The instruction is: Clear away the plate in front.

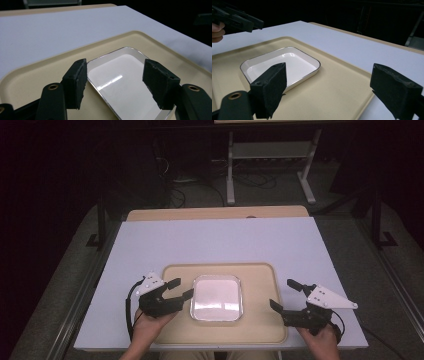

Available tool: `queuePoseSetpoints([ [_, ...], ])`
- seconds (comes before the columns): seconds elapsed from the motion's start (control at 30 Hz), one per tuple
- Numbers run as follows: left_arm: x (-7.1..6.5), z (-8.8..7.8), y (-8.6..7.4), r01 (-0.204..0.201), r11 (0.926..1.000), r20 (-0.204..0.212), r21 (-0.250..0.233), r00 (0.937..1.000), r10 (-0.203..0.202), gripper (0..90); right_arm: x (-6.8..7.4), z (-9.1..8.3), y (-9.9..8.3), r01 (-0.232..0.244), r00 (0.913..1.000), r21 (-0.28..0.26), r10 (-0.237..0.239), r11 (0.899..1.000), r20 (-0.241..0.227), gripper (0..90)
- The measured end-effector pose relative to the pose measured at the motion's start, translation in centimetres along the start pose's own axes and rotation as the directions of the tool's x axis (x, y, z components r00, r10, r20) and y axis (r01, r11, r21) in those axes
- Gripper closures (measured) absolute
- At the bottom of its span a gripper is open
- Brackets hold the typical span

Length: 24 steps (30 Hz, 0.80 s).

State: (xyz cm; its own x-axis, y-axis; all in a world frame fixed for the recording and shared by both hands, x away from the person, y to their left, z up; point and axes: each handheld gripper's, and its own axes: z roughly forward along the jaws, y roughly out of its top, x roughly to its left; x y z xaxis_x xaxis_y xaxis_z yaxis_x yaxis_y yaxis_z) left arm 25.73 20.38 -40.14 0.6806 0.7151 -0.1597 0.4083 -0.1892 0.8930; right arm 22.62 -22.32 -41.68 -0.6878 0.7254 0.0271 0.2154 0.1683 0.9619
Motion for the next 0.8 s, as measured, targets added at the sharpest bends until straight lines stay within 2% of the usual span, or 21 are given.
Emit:
queuePoseSetpoints([
  [0.07, 0.2, -0.2, -0.1, -0.009, 0.9999, 0.01, -0.009, 0.9999, 0.009, 35.0, 0.0, 0.0, 0.0, 0.001, 1.0, 0.0, -0.001, 1.0, 0.001, 13.0],
  [0.2, 0.5, -0.9, -0.4, -0.052, 0.9986, -0.008, 0.004, 0.9986, 0.052, 34.1, 0.0, 0.0, 0.0, 0.003, 1.0, -0.001, -0.003, 1.0, 0.001, 13.0],
  [0.3, 0.9, -1.6, -0.7, -0.074, 0.9973, -0.007, -0.003, 0.9972, 0.074, 33.0, 0.0, 0.0, 0.1, 0.004, 1.0, -0.002, -0.004, 1.0, 0.002, 13.0],
  [0.43, 1.3, -2.3, -1.2, -0.073, 0.997, 0.018, -0.027, 0.9972, 0.073, 32.4, 0.1, 0.1, 0.1, 0.006, 1.0, 0.002, -0.006, 1.0, 0.001, 13.0],
  [0.57, 1.3, -2.6, -1.4, -0.112, 0.9933, 0.016, -0.027, 0.9935, 0.113, 30.4, 0.2, 0.2, 0.1, 0.007, 1.0, 0.007, -0.007, 1.0, -0.002, 13.0],
  [0.8, 1.9, -2.9, -1.7, -0.145, 0.9893, -0.012, -0.016, 0.9894, 0.145, 27.7, 0.1, 0.2, 0.1, 0.01, 1.0, 0.007, -0.01, 1.0, 0.0, 13.0],
])
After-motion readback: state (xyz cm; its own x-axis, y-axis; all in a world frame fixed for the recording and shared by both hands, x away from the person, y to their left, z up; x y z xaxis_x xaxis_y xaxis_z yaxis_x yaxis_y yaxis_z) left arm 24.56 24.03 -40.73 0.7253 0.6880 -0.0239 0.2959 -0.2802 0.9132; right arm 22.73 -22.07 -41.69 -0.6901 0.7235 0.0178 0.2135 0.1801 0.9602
